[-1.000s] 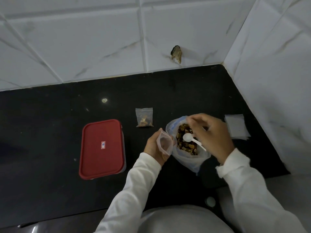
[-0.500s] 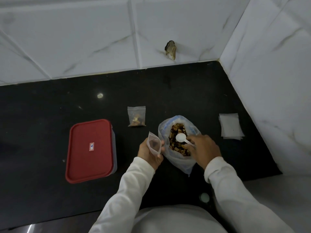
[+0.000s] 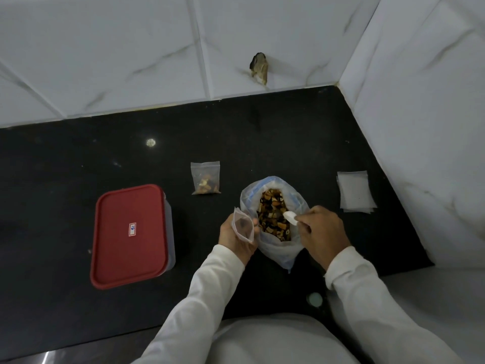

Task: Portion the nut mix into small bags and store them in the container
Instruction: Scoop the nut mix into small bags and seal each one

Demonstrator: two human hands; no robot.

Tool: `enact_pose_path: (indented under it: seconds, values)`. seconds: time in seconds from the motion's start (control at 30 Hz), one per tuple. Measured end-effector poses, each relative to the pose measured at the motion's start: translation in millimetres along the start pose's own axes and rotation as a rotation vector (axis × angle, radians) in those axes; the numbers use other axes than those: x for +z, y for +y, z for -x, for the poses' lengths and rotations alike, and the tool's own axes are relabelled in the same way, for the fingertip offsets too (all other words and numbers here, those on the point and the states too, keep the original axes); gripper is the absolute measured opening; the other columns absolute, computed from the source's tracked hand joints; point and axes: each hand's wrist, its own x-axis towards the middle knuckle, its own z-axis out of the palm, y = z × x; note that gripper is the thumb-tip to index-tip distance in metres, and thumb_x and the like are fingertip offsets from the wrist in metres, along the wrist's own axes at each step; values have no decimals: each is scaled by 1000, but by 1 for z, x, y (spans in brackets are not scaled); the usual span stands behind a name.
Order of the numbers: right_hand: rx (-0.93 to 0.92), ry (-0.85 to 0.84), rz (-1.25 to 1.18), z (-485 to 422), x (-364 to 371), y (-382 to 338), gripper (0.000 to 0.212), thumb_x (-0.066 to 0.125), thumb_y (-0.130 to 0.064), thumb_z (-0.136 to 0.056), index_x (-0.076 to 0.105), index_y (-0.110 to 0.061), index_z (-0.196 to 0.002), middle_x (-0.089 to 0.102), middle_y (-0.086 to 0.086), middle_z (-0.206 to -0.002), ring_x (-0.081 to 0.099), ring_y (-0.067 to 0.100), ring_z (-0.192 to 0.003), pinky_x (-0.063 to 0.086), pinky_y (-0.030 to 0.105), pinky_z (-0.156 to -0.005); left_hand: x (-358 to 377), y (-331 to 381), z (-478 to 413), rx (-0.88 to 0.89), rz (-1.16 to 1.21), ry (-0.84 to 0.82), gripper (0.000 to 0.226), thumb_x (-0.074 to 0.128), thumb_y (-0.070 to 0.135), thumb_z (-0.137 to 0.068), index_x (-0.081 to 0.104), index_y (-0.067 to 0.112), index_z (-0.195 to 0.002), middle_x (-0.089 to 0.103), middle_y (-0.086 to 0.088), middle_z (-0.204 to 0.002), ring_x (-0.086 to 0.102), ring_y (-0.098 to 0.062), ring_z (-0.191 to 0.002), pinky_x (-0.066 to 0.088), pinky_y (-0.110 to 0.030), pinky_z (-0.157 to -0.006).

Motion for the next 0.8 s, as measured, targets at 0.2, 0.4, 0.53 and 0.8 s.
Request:
enact_pose_path:
  seconds: [0.2, 0.4, 0.53, 0.8]
  values:
    - [-69, 51, -105, -3, 10, -5, 13, 65, -13, -88, 77, -10, -93, 67, 8, -90, 63, 17, -80, 43, 20, -68, 2, -4, -4, 26, -11, -3, 28, 48, 40, -96, 57, 17, -81, 50, -4, -75, 55, -14, -51, 43, -19, -35]
    - [-100, 4, -143, 0, 11, 0, 13, 65, -13, -88, 75, -7, -82, 67, 7, -82, 64, 19, -74, 51, 27, -67, 1, -7, -7, 46, -10, -15, 31, 49, 43, -96, 58, 16, -84, 52, -5, -73, 57, -14, -47, 43, -20, -35]
    - [-181, 69, -88, 4, 22, -7, 11, 72, -5, -81, 75, -7, -91, 65, 7, -82, 62, 17, -65, 49, 22, -57, 4, -10, -5, 66, -46, -16, 29, 51, 43, -93, 58, 17, -80, 52, -4, -70, 54, -13, -47, 41, -18, -35]
    - [-177, 53, -249, 7, 30, 4, 6, 69, -7, -84, 76, -7, -85, 68, 7, -76, 63, 18, -66, 56, 39, -63, 9, -9, -4, 50, 8, 17, 33, 47, 42, -98, 57, 16, -81, 49, -4, -75, 55, -13, -43, 40, -18, -32]
